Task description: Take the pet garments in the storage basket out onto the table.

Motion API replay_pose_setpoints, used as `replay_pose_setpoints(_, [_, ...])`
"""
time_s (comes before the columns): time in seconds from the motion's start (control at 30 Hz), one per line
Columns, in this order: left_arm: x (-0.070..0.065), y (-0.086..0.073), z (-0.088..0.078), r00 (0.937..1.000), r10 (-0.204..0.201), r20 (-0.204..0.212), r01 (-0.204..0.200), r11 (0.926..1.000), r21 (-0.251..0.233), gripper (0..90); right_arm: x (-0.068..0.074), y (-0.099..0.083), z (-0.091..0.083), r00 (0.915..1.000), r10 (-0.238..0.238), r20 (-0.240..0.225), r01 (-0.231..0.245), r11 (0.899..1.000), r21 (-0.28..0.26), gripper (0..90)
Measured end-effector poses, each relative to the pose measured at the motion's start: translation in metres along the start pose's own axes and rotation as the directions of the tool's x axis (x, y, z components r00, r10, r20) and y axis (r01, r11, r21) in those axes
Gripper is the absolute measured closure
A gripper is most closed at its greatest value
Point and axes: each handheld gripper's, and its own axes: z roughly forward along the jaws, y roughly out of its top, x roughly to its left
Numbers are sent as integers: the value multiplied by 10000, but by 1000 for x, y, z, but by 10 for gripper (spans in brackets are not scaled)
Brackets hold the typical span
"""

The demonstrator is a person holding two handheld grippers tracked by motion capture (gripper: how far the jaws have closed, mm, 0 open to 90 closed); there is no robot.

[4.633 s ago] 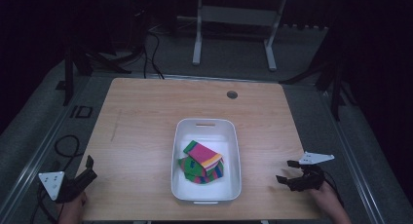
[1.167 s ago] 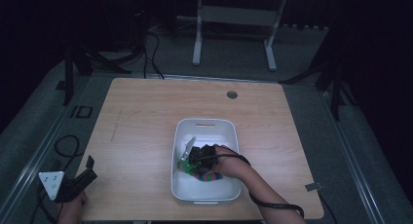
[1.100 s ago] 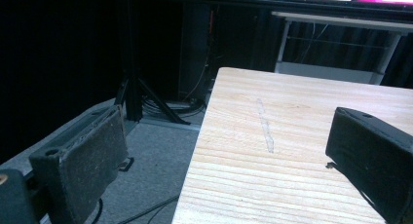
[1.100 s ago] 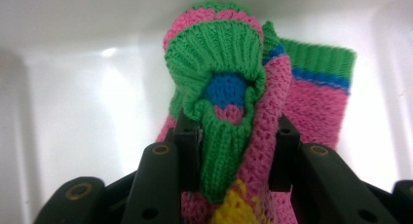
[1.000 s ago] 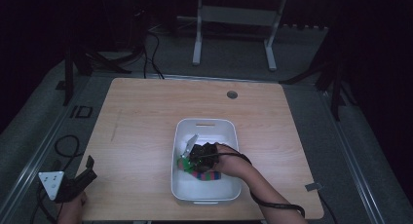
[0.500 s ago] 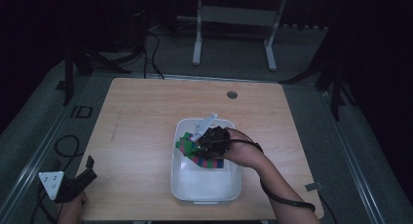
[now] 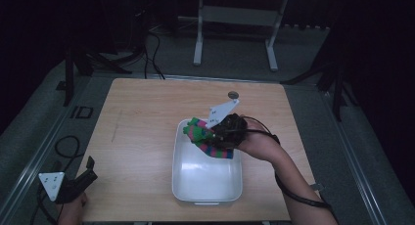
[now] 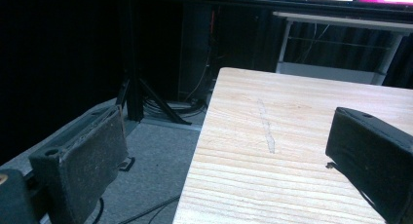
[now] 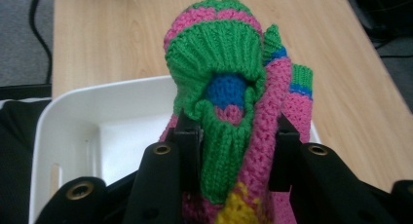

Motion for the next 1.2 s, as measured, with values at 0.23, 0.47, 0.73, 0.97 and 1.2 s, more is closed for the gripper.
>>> replay_pose_setpoints(0.23, [0,0,0,10000,11,-22,-11,10000,-8,19,-15,-20,-28,9975,386,589,-386,9993,-19,662])
replay_pose_setpoints(0.47, [0,0,0,10000,37,-46,-36,10000,7,19,-26,-45,-51,9888,1001,1111,-980,9949,-240,661])
replay_pose_setpoints(0.73, [0,0,0,10000,4,-70,-4,10000,11,19,-37,-75,-72,9740,1531,1671,-1510,9882,-256,660])
replay_pose_setpoints(0.97, [0,0,0,10000,36,-71,-36,10000,8,18,-45,-110,-96,9500,2198,2217,-2185,9754,-309,660])
replay_pose_setpoints(1.2, [-1,0,0,9999,49,-94,-49,10000,-7,19,-48,-141,-103,9310,2694,2463,-2721,9620,-237,658])
